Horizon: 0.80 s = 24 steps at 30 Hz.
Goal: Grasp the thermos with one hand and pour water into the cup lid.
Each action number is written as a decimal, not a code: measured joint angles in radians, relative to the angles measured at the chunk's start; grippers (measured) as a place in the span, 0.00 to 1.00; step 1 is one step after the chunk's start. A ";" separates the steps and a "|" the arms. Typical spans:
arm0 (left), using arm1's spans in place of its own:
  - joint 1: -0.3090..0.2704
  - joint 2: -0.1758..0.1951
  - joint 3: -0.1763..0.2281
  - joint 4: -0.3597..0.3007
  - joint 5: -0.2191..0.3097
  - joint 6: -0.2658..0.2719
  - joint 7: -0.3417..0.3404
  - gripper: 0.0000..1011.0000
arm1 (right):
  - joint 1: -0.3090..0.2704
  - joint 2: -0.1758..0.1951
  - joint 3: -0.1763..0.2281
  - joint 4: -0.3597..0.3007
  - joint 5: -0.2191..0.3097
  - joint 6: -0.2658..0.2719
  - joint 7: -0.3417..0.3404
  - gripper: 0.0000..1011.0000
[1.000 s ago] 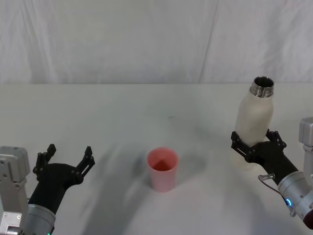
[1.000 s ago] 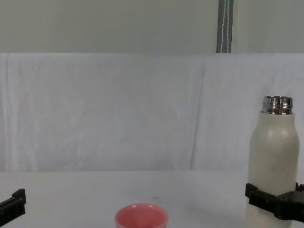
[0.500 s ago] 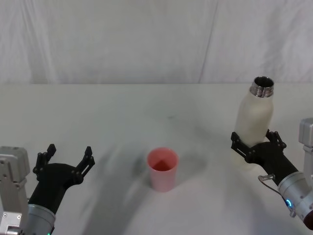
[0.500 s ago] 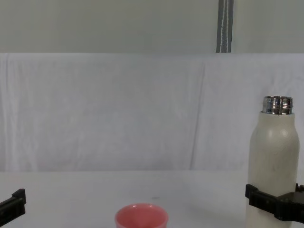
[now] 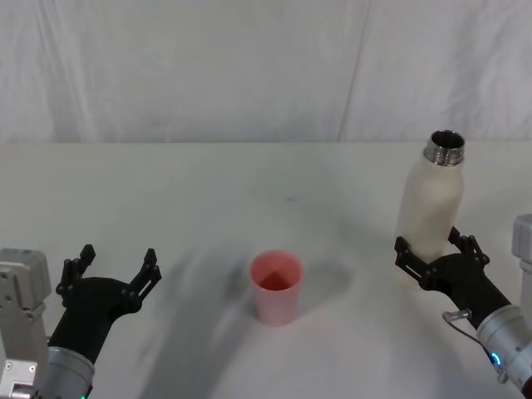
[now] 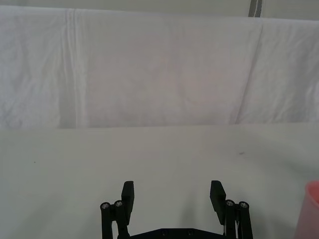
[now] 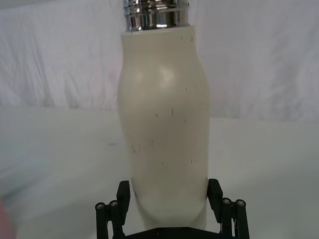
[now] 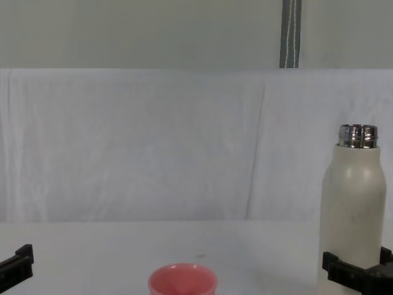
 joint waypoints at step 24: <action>0.000 0.000 0.000 0.000 0.000 0.000 0.000 0.99 | -0.081 0.032 0.016 -0.077 0.018 -0.004 0.006 0.99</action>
